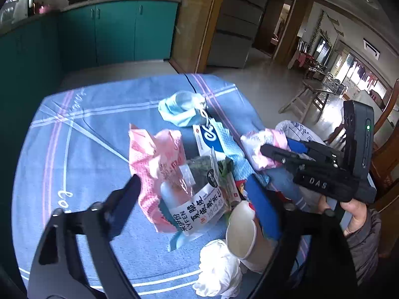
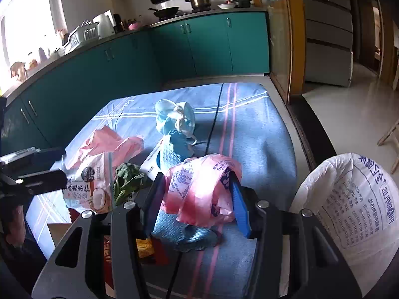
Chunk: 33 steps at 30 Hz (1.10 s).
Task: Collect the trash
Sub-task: 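Grasp the clear plastic packet with the left tool while the right tool grasps the pink plastic bag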
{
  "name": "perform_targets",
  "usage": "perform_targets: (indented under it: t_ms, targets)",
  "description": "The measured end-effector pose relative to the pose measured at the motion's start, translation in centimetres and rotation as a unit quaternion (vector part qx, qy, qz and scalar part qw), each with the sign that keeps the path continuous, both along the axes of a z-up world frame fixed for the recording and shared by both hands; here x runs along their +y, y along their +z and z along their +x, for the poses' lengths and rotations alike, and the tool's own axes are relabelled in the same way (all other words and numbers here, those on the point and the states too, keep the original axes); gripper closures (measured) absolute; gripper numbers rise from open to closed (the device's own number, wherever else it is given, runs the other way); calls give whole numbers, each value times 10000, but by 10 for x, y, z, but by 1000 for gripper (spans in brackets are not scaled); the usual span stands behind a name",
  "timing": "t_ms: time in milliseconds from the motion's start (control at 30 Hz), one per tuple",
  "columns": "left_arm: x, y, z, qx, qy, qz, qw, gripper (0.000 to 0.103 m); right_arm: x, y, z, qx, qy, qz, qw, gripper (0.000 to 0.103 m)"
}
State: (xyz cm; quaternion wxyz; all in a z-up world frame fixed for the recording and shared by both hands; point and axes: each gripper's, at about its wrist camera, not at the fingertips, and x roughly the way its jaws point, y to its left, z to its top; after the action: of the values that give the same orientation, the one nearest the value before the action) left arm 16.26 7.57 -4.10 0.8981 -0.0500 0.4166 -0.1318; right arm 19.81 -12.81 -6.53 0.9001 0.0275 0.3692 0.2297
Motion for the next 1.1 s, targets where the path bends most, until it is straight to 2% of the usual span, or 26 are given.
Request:
perform_targets:
  t_ms: [100,133,167,500,667,767,833,867,933,1000,1100]
  targets:
    - [0,-4,3,82,6,-5,10000,30,-4,0,3,-7,-103,32,9999,36]
    - [0,-4,3,71,2,14,10000,30,-5,0,3,-10,-118,29,9999,29]
    - [0,-4,3,74,-21,4,10000,30,-5,0,4,-7,-143,18,9999,26]
    - [-1,-8,6,215,-130,31,9997,27,-7,-9,11,152,-244,-117,9995,26]
    - [-1,-13,7,309,-126,199,9992,26,-7,-11,11,124,-259,-173,9994,20]
    - [-1,-14,6,380,-190,96,9990,26,-4,-12,9,118,-215,-214,9995,20]
    - [0,-14,6,393,-187,61,9990,41,0,-13,8,114,-176,-247,9995,20]
    - [-1,-16,6,453,-235,43,9987,58,2,-14,8,107,-159,-270,9995,20]
    - [-1,-18,6,550,-293,-59,9980,63,5,-15,7,93,-125,-321,9994,20]
    - [-2,-19,5,577,-350,-69,9977,77,8,-15,6,114,-92,-354,9993,20]
    - [-2,-15,1,483,-401,-145,9979,82,9,-16,6,139,-105,-403,9990,21]
